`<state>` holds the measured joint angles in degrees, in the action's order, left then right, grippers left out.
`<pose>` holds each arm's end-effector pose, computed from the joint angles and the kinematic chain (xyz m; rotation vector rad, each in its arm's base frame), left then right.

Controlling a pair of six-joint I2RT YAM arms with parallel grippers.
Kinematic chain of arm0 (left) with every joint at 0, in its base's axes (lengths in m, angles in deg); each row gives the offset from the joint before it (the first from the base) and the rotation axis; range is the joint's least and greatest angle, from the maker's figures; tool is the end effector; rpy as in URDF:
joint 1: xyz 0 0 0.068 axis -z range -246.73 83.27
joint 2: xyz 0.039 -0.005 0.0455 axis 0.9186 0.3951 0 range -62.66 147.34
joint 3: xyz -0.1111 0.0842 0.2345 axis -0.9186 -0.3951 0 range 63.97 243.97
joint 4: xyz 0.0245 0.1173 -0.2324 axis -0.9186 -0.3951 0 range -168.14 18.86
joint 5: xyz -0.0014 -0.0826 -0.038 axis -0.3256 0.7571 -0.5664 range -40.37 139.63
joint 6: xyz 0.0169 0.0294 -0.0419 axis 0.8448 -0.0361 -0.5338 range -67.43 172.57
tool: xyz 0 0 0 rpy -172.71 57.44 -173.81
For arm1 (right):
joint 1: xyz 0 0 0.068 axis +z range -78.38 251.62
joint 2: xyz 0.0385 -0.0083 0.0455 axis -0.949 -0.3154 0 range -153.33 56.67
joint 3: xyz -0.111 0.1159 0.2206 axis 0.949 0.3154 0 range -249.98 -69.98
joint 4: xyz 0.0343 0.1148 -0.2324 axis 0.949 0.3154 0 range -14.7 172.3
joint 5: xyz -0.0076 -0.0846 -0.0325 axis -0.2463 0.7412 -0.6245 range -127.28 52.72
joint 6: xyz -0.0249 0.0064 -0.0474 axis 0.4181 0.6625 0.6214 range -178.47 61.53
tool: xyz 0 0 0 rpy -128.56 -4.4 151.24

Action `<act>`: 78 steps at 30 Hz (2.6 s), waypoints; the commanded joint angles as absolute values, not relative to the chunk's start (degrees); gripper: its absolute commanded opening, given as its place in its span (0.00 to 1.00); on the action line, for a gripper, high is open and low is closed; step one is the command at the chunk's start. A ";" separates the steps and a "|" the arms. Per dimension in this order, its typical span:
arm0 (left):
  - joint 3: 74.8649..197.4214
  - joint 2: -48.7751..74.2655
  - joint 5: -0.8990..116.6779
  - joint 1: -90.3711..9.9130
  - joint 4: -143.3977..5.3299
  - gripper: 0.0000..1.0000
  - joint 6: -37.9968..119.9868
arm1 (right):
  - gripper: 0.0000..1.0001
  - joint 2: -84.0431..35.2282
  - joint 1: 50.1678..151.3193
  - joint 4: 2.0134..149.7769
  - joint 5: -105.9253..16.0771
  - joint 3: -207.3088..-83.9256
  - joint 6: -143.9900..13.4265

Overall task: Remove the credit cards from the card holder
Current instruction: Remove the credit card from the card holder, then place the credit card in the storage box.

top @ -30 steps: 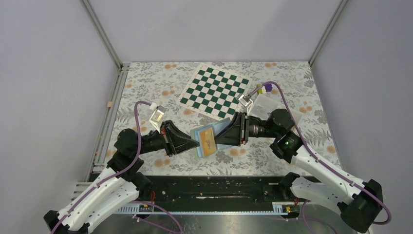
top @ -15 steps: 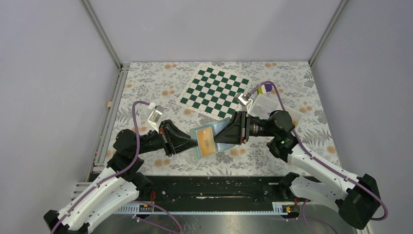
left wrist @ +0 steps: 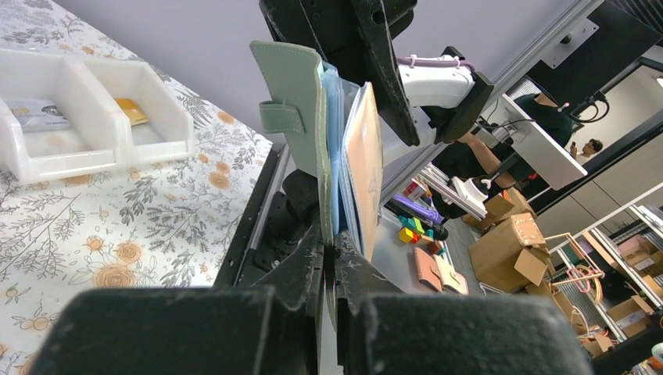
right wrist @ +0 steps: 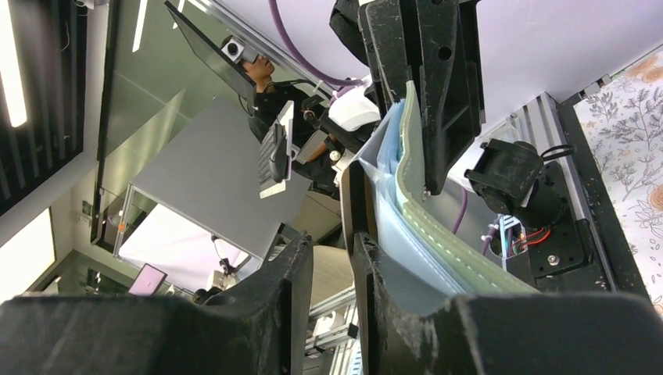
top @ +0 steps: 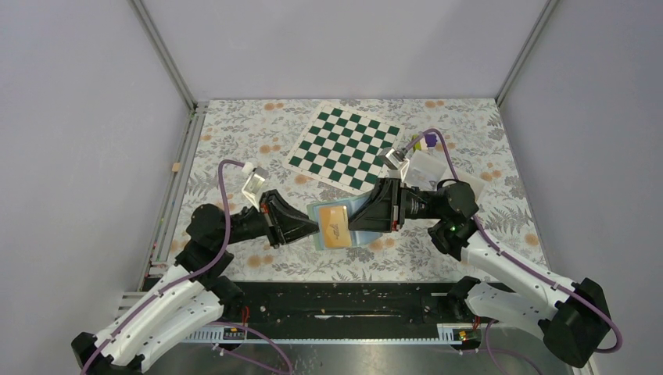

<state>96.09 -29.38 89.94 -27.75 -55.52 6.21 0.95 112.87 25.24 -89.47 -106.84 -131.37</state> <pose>0.0970 -0.1081 0.3386 0.5931 1.4945 -1.6630 0.1353 0.1561 0.3590 -0.6786 1.4439 2.1143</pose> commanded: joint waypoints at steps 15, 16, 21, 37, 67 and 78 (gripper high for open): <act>95.34 -28.79 89.77 -27.61 -53.03 0.00 7.03 | 0.05 7.47 113.61 41.82 -85.58 -109.58 -119.76; 95.15 -29.05 89.87 -27.55 -52.49 0.00 6.89 | 0.00 7.82 113.62 42.14 -85.82 -109.53 -119.31; 94.60 -29.68 90.87 -27.61 -52.00 0.00 6.78 | 0.00 9.80 113.29 45.28 -87.23 -110.04 -116.44; 91.67 -30.38 94.35 -27.66 -43.56 0.00 2.84 | 0.11 14.13 108.68 54.17 -88.87 -110.18 -112.21; 93.76 -31.26 89.04 -27.80 -49.90 0.00 8.44 | 0.00 20.96 99.65 63.10 -95.35 -111.89 -112.21; 100.51 -35.34 74.21 -28.15 -72.48 0.00 22.82 | 0.00 27.78 98.87 80.03 -68.12 -118.87 -108.76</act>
